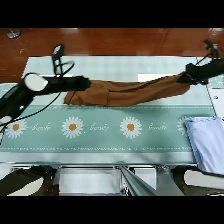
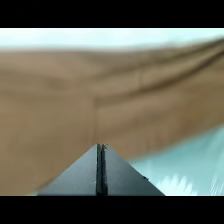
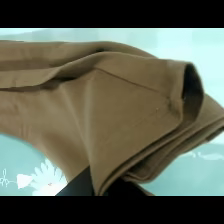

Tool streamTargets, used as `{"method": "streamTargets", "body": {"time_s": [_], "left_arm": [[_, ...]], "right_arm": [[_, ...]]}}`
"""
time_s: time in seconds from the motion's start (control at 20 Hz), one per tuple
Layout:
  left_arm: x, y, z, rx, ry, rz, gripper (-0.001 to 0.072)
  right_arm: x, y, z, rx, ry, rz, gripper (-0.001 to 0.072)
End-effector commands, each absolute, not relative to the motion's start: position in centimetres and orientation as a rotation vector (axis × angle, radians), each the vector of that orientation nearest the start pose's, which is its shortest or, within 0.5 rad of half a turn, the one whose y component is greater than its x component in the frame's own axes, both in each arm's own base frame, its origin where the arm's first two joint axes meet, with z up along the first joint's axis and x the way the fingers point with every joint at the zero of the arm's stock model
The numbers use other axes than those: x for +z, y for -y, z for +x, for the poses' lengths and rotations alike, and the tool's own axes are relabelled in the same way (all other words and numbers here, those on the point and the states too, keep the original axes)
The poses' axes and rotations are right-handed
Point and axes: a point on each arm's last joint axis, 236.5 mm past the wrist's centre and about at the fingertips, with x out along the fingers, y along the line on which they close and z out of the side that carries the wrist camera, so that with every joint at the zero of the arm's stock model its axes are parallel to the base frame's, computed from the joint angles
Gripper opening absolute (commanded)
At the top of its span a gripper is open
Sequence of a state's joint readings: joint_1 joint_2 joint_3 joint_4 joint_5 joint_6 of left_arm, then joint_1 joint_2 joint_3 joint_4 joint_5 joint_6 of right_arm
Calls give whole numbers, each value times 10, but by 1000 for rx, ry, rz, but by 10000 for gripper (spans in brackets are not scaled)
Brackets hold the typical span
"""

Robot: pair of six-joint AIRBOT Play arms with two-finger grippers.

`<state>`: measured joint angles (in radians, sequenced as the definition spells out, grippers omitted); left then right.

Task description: Fold the shirts.

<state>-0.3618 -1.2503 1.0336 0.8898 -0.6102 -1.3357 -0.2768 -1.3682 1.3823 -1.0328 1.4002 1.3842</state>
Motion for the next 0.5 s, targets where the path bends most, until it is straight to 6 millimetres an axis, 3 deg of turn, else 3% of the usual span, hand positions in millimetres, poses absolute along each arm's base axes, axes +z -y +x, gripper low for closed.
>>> {"method": "streamTargets", "body": {"time_s": [0.0, 0.2, 0.45], "left_arm": [[56, 337, 408, -707, -866, -261, 14], [7, 443, 378, -870, -1067, -185, 14], [-46, 525, 317, -977, -1245, -175, 15]], "right_arm": [[105, -21, 350, 226, -1128, 436, 24], [120, -28, 323, 199, -1068, 457, 24], [133, -35, 324, 215, -1026, 485, 25]]}}
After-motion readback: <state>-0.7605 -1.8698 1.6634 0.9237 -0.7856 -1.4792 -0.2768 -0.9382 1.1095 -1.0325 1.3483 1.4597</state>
